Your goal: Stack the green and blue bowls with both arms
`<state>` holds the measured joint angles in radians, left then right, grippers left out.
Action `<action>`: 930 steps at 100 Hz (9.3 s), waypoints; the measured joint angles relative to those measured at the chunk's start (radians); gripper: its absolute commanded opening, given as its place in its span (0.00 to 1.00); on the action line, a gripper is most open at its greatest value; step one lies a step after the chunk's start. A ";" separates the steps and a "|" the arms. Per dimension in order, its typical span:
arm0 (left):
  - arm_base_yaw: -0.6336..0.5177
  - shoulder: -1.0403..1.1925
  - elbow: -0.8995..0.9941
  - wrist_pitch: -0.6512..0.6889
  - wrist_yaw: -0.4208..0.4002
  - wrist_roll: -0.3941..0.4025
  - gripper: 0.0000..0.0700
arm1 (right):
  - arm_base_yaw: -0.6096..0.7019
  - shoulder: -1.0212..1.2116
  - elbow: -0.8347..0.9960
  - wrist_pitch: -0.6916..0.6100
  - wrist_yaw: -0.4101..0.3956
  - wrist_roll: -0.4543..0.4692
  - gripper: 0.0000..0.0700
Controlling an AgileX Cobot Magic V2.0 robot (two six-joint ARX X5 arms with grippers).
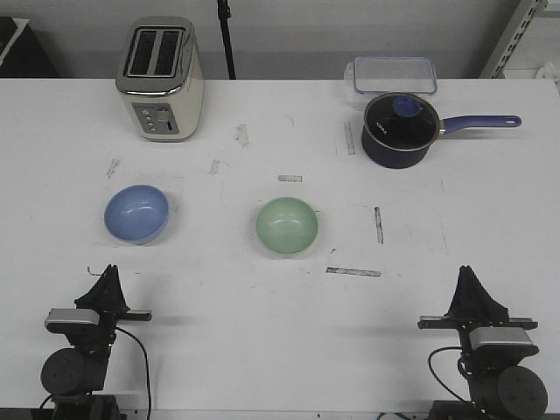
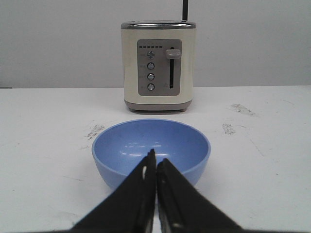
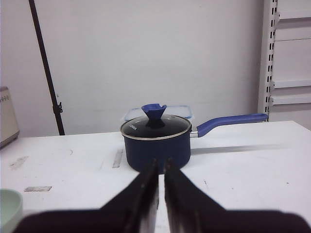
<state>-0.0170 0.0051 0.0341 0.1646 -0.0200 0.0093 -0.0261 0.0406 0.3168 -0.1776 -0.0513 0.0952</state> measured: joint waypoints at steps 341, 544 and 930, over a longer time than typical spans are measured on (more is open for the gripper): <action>0.069 1.651 1.506 -0.941 0.378 -0.340 0.00 | 0.000 0.000 0.000 0.002 0.000 0.000 0.02; -0.465 1.290 0.998 -0.246 0.201 -0.403 0.25 | 0.000 0.000 0.000 0.002 0.000 0.000 0.02; -0.009 0.000 0.000 0.029 -0.029 -0.027 0.00 | 0.098 -0.039 -0.303 0.299 0.055 -0.021 0.02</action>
<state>-0.0261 0.0051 0.0341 0.1936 -0.0486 -0.0181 0.0723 0.0013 0.0143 0.1215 0.0036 0.0742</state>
